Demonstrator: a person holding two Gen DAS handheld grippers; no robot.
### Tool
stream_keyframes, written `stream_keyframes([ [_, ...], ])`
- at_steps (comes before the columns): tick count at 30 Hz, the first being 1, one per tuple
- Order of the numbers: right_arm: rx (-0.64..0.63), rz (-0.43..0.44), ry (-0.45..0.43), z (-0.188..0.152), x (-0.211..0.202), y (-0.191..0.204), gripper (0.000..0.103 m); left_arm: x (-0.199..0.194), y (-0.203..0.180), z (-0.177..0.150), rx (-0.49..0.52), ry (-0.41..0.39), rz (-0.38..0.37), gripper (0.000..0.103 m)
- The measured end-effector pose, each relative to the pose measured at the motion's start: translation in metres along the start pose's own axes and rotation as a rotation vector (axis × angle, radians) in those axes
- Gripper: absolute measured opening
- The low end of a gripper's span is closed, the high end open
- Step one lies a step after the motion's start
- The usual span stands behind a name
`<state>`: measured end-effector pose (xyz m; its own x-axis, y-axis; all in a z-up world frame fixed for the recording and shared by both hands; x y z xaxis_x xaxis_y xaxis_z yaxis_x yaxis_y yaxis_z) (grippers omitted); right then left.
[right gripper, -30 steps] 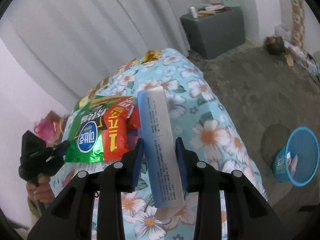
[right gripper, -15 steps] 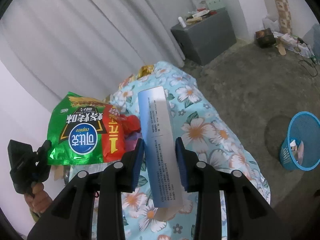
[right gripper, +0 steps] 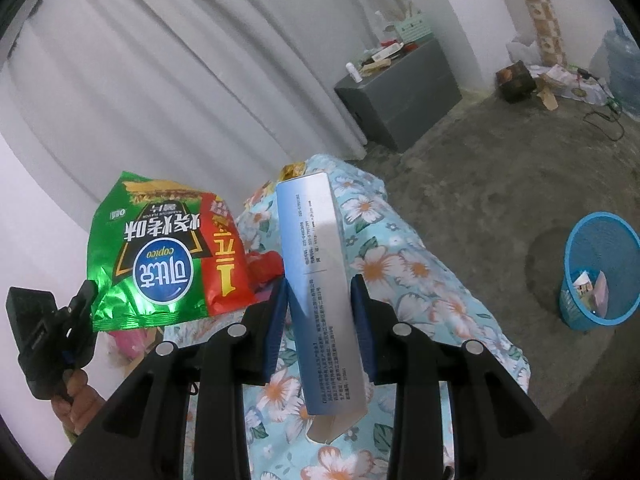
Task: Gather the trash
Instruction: 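Lift the green bag and white box and carry them toward the wastebasket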
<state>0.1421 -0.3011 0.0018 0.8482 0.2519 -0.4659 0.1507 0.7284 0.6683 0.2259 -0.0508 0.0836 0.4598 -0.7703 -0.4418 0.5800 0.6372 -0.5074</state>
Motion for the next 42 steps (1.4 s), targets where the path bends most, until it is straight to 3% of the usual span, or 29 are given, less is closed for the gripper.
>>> stream_keyframes([
  [17, 0.047, -0.037, -0.17, -0.01, -0.087, -0.023, 0.032, 0.025, -0.078, -0.021, 0.132, 0.056, -0.062, 0.0],
  [26, 0.082, -0.117, -0.207, -0.017, -0.115, -0.054, 0.032, 0.078, -0.122, -0.049, 0.201, 0.173, -0.116, 0.0],
  [42, 0.181, -0.202, -0.238, -0.018, -0.141, -0.12, 0.032, 0.165, -0.196, -0.106, 0.372, 0.32, -0.131, 0.0],
])
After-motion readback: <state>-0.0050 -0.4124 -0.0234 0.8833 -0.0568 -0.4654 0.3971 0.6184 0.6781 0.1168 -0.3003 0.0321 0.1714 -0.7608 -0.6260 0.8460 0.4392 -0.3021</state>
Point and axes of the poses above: each gripper's, at about its wrist camera, not at the fingertips, and x roughly the way its jaws point, y to its left, z to its top, the point moved 5 cm from there along x, roughly the way its jaws point, and after that the axes turned 13 degrees about z, right-handed, at the moved point
